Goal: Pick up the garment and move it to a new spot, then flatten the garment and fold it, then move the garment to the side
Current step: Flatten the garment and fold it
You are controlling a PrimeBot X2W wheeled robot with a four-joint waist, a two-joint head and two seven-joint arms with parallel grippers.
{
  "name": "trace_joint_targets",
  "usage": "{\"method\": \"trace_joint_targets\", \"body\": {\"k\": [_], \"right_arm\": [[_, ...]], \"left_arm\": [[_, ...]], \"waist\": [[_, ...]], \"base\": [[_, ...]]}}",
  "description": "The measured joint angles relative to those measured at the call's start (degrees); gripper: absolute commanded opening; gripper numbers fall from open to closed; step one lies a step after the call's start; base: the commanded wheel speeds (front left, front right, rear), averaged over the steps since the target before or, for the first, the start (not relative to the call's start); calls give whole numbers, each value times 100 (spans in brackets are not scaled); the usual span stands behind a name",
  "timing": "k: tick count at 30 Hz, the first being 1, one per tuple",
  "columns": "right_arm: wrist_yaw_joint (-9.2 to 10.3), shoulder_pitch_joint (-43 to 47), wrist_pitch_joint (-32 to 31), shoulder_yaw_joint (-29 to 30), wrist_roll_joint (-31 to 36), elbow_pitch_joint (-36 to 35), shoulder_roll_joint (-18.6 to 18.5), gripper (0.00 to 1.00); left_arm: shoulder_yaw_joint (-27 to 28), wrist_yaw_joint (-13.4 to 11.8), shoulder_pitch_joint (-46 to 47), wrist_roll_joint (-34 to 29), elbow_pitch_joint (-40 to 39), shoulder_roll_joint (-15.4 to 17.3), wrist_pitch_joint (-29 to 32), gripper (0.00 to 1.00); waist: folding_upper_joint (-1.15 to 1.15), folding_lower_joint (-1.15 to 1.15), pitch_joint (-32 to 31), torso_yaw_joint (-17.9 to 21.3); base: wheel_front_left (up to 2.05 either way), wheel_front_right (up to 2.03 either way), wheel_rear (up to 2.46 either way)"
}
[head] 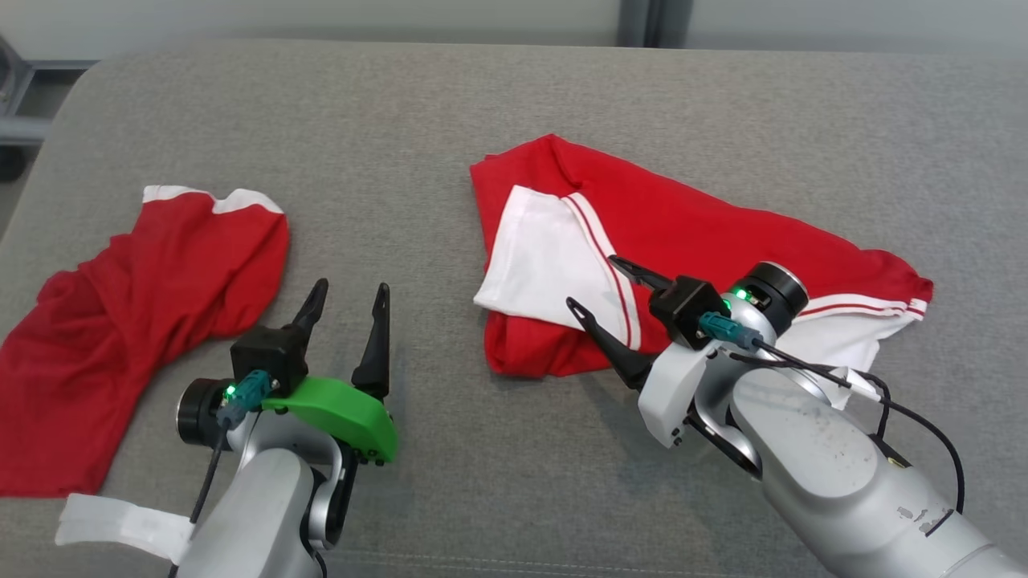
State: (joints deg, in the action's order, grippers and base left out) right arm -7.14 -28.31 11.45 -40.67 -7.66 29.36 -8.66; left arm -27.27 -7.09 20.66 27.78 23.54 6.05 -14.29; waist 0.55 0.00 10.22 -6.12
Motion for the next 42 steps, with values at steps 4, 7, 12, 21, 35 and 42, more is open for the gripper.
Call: {"method": "trace_joint_targets", "body": {"k": [4, 7, 12, 21, 35, 42], "right_arm": [[0, -82, -100, 15, -55, 219, 11, 100], [0, -92, -160, 30, -55, 370, 8, 100], [0, -221, -275, -2, -55, 594, 1, 100], [0, -357, -352, -256, -55, 939, 104, 100], [0, -586, -283, -401, -172, 1306, 135, 100], [0, -680, -243, -399, -202, 1471, 135, 99]], "left_arm": [[-73, 0, -191, -67, -166, -27, -13, 100], [-155, 0, -250, -92, -275, -109, -13, 100], [-271, 0, -315, -135, -435, -145, -13, 100], [-121, 0, -510, -182, -649, -143, -13, 100], [114, 0, -743, -346, -843, -113, -13, 100], [91, 0, -805, -390, -921, -115, -13, 100]], "waist": [[0, 0, 27, -311], [0, 0, 49, -543], [0, 0, 102, -925], [0, 0, 245, -1447], [0, 0, 282, -1415], [0, 0, 267, -1355]], "base": [[0, 0, 0], [0, 0, 0], [0, 0, 0], [0, 0, 0], [0, 0, 0], [0, 0, 0]]}}
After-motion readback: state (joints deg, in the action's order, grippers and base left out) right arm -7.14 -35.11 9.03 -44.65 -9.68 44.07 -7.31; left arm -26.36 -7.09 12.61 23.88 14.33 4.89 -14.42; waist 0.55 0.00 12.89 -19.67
